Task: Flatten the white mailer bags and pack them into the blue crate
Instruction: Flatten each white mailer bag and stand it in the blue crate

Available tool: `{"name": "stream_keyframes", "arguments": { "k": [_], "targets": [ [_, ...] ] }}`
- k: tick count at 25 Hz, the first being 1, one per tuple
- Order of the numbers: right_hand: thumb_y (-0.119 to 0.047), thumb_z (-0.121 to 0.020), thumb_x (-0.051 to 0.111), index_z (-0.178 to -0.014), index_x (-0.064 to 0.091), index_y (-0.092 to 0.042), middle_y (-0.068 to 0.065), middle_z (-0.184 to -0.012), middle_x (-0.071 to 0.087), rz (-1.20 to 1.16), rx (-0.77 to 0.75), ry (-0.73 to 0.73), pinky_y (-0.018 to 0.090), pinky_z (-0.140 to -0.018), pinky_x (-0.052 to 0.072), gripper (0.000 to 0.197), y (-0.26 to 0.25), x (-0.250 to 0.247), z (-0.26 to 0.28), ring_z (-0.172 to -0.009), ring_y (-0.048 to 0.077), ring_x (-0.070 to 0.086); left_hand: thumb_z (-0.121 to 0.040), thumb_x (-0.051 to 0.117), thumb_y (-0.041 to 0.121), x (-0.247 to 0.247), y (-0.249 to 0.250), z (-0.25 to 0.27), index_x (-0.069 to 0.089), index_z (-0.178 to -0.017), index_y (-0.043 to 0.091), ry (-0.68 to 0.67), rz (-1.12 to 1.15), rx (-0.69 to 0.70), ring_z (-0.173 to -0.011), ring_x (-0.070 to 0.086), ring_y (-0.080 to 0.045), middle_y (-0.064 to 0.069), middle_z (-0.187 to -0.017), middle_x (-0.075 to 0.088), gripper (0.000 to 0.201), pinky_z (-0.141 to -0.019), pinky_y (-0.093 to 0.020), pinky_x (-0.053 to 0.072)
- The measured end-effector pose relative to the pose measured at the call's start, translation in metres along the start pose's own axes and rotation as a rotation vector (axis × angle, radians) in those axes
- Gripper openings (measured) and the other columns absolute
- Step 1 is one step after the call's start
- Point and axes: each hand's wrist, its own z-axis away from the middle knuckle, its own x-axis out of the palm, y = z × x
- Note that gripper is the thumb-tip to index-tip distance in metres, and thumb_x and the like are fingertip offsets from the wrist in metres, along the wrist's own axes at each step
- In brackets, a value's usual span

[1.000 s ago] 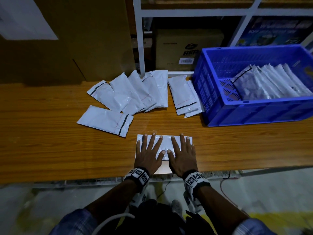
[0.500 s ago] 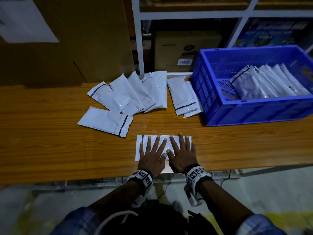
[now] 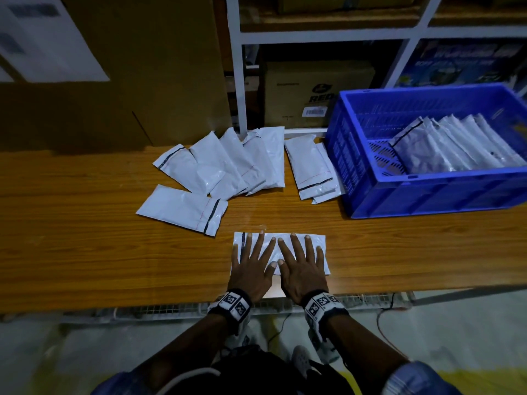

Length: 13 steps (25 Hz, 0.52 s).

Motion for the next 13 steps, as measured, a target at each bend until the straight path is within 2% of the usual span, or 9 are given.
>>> {"name": "stream_keyframes", "arguments": {
  "k": [3, 6, 9, 13],
  "targets": [
    [-0.048, -0.101, 0.012, -0.156, -0.001, -0.038, -0.004, -0.164, -0.010, 0.034, 0.013, 0.001, 0.052, -0.118, -0.009, 0.057, -0.002, 0.000, 0.000, -0.150, 0.026, -0.017, -0.098, -0.002, 0.062, -0.002, -0.006, 0.003, -0.005, -0.157, 0.042, 0.067, -0.056, 0.021, -0.150, -0.024, -0.021, 0.009, -0.164, -0.021, 0.063, -0.119, -0.051, -0.017],
    [-0.049, -0.101, 0.011, -0.155, -0.007, -0.040, -0.008, -0.161, -0.021, -0.011, -0.011, -0.062, 0.050, -0.117, -0.017, 0.057, 0.002, -0.003, -0.002, -0.147, 0.024, -0.026, -0.097, -0.004, 0.064, 0.004, -0.009, 0.003, -0.003, -0.157, 0.042, 0.057, -0.061, 0.037, -0.151, -0.024, -0.021, 0.008, -0.166, -0.017, 0.065, -0.121, -0.053, -0.010],
    [-0.049, -0.102, 0.016, -0.154, -0.007, -0.043, -0.011, -0.156, -0.029, -0.085, -0.061, -0.103, 0.048, -0.116, -0.020, 0.057, 0.009, -0.014, -0.002, -0.146, 0.024, -0.028, -0.098, 0.008, 0.063, 0.011, -0.010, 0.003, -0.007, -0.156, 0.045, 0.037, -0.049, 0.007, -0.150, -0.027, -0.018, 0.011, -0.165, -0.018, 0.063, -0.121, -0.053, -0.009],
    [-0.051, -0.103, 0.018, -0.154, -0.002, -0.045, -0.008, -0.160, -0.024, -0.028, -0.110, -0.004, 0.050, -0.117, -0.019, 0.055, 0.013, -0.022, 0.004, -0.145, 0.026, -0.030, -0.096, 0.014, 0.061, 0.011, -0.008, 0.002, 0.001, -0.157, 0.044, 0.063, -0.039, -0.007, -0.152, -0.019, -0.018, 0.009, -0.167, -0.011, 0.065, -0.121, -0.052, -0.008]
  ]
}}
